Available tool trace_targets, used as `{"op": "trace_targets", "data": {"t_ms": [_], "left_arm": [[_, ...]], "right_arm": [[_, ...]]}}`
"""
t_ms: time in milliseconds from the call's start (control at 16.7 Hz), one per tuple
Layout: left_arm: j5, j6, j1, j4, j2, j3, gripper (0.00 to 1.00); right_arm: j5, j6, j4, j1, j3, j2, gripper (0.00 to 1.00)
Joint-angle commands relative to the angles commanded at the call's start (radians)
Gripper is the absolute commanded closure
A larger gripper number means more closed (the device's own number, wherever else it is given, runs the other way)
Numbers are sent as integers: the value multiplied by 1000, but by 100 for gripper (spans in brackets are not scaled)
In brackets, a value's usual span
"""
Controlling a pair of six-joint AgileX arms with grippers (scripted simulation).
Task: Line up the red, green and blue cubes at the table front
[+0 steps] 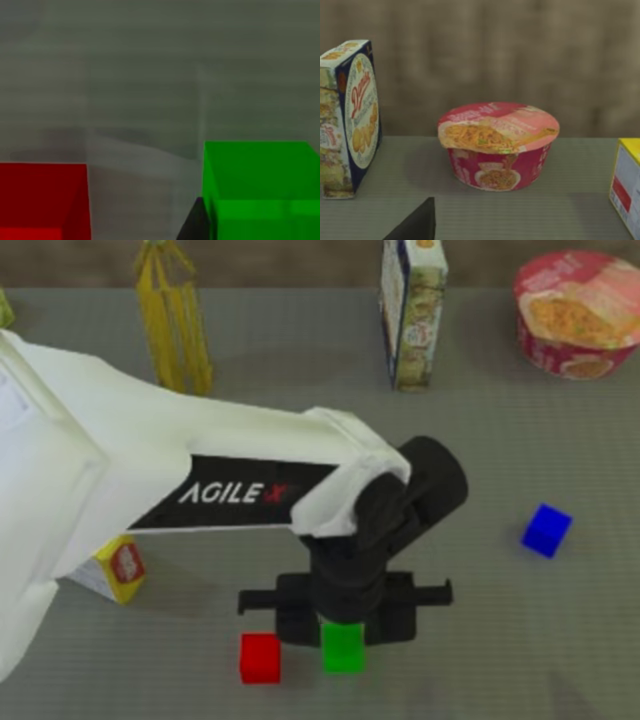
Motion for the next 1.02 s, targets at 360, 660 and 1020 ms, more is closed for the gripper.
{"op": "trace_targets", "data": {"t_ms": [360, 660, 1020], "left_arm": [[0, 0, 0, 0, 0, 0, 0], [0, 0, 0, 0, 0, 0, 0], [0, -5, 6, -74, -26, 49, 0]], "right_arm": [[0, 0, 0, 0, 0, 0, 0], [0, 0, 0, 0, 0, 0, 0], [0, 0, 0, 0, 0, 0, 0]]}}
